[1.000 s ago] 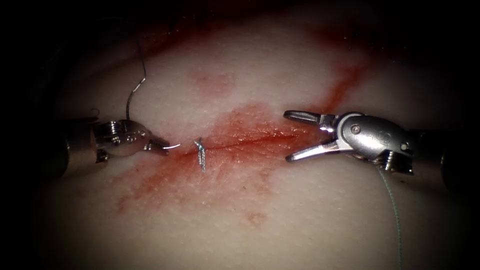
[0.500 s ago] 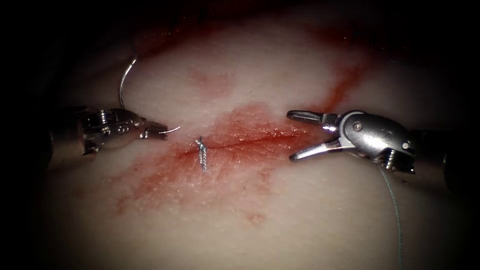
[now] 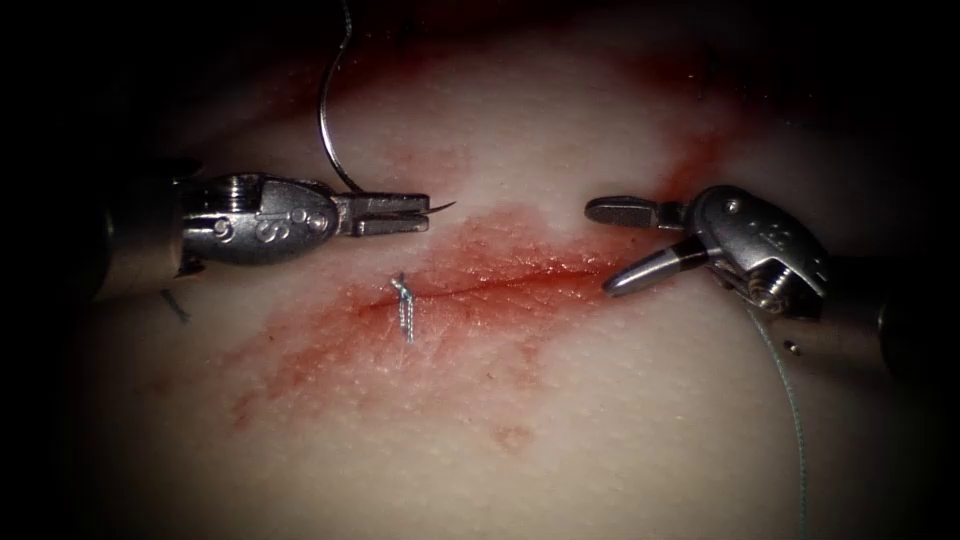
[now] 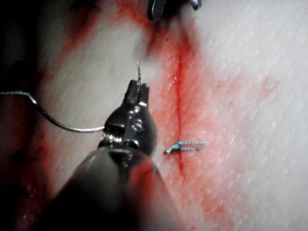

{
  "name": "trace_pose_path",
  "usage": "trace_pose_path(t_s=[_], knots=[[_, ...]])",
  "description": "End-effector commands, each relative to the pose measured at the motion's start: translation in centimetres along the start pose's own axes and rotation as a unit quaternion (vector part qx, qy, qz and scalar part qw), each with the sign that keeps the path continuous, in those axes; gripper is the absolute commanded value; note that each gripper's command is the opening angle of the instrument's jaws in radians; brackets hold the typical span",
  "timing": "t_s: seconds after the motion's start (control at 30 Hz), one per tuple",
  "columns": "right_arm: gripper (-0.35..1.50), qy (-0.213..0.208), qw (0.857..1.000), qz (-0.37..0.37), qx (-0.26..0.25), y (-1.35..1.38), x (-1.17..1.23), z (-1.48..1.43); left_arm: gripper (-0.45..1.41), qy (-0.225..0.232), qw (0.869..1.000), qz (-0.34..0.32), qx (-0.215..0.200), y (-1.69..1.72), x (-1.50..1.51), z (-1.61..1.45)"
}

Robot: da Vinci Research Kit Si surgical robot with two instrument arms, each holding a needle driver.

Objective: Wound Closure

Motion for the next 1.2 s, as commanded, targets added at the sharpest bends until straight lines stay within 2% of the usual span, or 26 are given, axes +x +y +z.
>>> trace_pose_path(t_s=[0.03,0.07,0.17,0.23,0.37,0.47,0.67,0.73,0.87,0.93,0.97,1.03,1.2], knots=[[1.09,-0.001,1.000,0.009,-0.003,0.07,-0.03,0.13,-0.45,0.014,1.000,0.007,-0.004,0.01,-0.01,0.12],[1.18,-0.003,1.000,0.018,-0.005,0.10,-0.03,0.15,-0.45,0.032,0.999,0.016,-0.012,0.03,0.03,0.16],[1.19,-0.002,0.999,0.048,-0.008,0.17,0.00,0.27,-0.45,0.088,0.994,0.050,-0.044,0.13,0.15,0.28],[1.19,-0.002,0.997,0.072,-0.002,0.17,0.00,0.34,-0.45,0.110,0.991,0.061,-0.053,0.16,0.19,0.30],[1.14,-0.001,0.984,0.178,-0.002,0.19,0.02,0.49,-0.45,0.142,0.986,0.075,-0.052,0.21,0.25,0.31],[1.18,0.002,0.982,0.187,-0.006,0.20,0.03,0.62,-0.45,0.161,0.981,0.094,-0.052,0.23,0.29,0.32],[1.21,0.009,0.976,0.217,-0.013,0.24,0.11,0.77,-0.45,0.179,0.974,0.130,-0.040,0.26,0.37,0.38],[1.08,0.031,0.971,0.238,-0.009,0.27,0.21,0.78,-0.45,0.187,0.972,0.139,-0.036,0.26,0.40,0.41],[1.04,0.060,0.964,0.258,0.000,0.27,0.26,0.81,-0.45,0.195,0.970,0.141,-0.022,0.24,0.41,0.42],[1.11,0.061,0.963,0.264,0.000,0.26,0.26,0.85,-0.45,0.196,0.970,0.141,-0.021,0.24,0.41,0.43],[1.24,0.063,0.962,0.267,-0.001,0.25,0.26,0.87,-0.45,0.196,0.970,0.141,-0.022,0.24,0.41,0.43],[1.33,0.064,0.962,0.267,-0.001,0.24,0.26,0.90,-0.45,0.198,0.970,0.142,-0.022,0.25,0.41,0.43],[1.35,0.070,0.960,0.270,0.011,0.18,0.32,0.96,-0.45,0.201,0.969,0.144,-0.024,0.25,0.41,0.43]])
